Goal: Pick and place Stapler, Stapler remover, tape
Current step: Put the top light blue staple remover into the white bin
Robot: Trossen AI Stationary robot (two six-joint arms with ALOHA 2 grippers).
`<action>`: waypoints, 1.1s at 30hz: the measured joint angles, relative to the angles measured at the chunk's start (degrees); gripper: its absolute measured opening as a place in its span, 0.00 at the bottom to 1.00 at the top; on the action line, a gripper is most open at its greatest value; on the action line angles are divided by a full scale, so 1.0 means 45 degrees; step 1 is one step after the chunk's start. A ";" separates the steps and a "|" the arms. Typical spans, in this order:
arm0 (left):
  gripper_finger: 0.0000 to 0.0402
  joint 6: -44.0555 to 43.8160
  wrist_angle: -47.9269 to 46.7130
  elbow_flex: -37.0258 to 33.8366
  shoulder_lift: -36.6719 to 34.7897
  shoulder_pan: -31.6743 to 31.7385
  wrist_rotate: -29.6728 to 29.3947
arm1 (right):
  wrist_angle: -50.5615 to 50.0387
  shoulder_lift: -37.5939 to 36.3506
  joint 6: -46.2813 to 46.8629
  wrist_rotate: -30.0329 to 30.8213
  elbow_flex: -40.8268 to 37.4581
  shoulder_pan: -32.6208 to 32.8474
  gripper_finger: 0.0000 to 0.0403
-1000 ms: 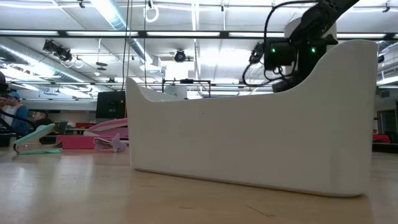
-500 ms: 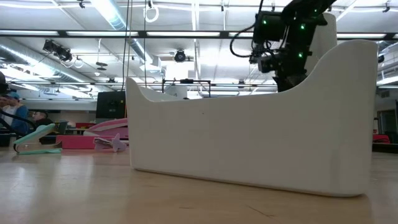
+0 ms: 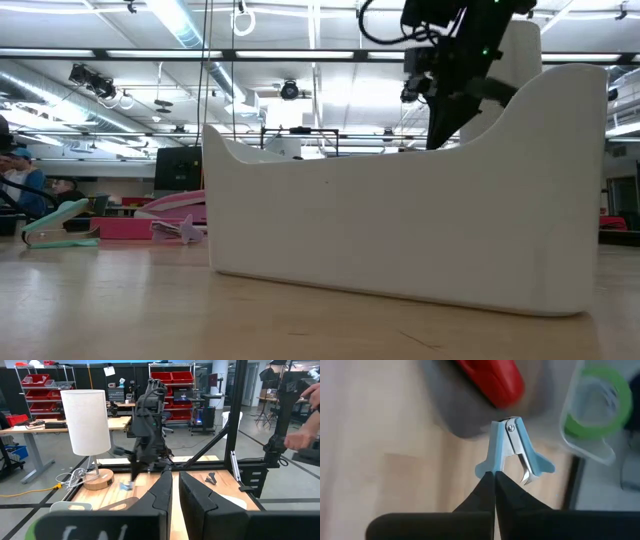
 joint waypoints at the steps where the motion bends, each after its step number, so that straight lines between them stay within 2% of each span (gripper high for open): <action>1: 0.09 0.0000 0.0004 0.0000 -0.0003 0.0001 -0.0002 | 0.0012 0.0000 0.0043 -0.0199 0.0000 0.0237 0.00; 14: 0.09 0.0000 0.0005 0.0000 -0.0003 -0.0001 -0.0003 | 0.1473 0.0000 0.1430 -0.1996 0.0010 0.2625 0.00; 20: 0.09 0.0000 0.0000 0.0000 -0.0002 -0.0002 0.0000 | 0.2080 0.0000 0.1622 -0.2674 0.0010 0.3017 0.00; 24: 0.09 0.0000 0.0002 0.0000 0.0000 0.0001 -0.0002 | 0.2449 0.0000 0.1607 -0.3653 0.0010 0.3203 0.00; 27: 0.09 0.0000 0.0005 0.0000 -0.0003 0.0001 -0.0002 | 0.3134 0.0000 0.1612 -0.4297 0.0010 0.3328 0.00; 33: 0.09 0.0000 0.0005 0.0000 0.0000 0.0002 -0.0004 | 0.4940 0.0000 0.1740 -0.4630 0.0010 0.3485 0.00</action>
